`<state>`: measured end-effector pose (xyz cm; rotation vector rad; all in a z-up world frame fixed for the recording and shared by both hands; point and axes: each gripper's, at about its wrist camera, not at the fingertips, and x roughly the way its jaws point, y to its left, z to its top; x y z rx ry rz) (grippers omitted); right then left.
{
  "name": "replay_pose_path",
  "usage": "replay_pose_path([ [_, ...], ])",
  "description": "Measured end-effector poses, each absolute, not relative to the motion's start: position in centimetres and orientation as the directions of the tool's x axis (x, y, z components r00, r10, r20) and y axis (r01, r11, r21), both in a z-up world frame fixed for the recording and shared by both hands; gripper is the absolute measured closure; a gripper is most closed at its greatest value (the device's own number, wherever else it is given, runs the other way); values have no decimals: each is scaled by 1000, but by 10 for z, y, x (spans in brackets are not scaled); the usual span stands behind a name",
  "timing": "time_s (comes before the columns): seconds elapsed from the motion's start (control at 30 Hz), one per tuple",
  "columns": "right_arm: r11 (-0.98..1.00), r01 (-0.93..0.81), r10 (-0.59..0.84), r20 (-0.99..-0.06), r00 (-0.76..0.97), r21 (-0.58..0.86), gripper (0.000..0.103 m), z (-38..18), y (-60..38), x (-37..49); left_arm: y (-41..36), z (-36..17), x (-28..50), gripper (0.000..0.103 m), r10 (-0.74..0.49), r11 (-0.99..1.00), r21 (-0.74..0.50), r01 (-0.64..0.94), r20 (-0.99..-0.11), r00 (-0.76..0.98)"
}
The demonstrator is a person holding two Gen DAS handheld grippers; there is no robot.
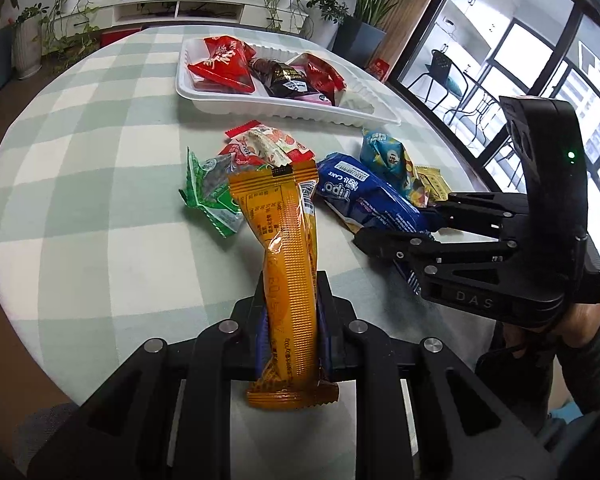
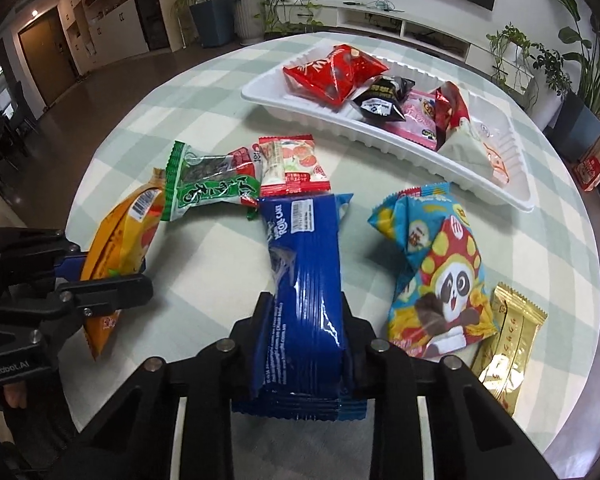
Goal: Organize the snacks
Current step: 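Carry the orange bar with the left tool while the right tool carries the blue packet to the tray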
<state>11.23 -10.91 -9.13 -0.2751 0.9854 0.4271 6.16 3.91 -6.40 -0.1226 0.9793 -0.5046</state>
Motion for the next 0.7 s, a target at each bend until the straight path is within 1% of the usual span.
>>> replay_pose_path([
  [0.23, 900, -426, 308, -826, 473, 92, 73, -81, -124, 99, 39, -62, 60, 85, -476, 871, -335, 359, -754, 452],
  [0.37, 891, -409, 393, -785, 478, 197, 74, -67, -135, 86, 38, -56, 58, 85, -507, 855, -364, 368, -734, 452],
  [0.47, 868, -393, 475, -737, 481, 303, 74, -55, -148, 79, 36, -49, 60, 85, -527, 845, -382, 375, -720, 453],
  [0.7, 836, -355, 548, -658, 516, 418, 74, -28, -181, 83, 38, -22, 77, 86, -554, 830, -406, 382, -683, 477],
])
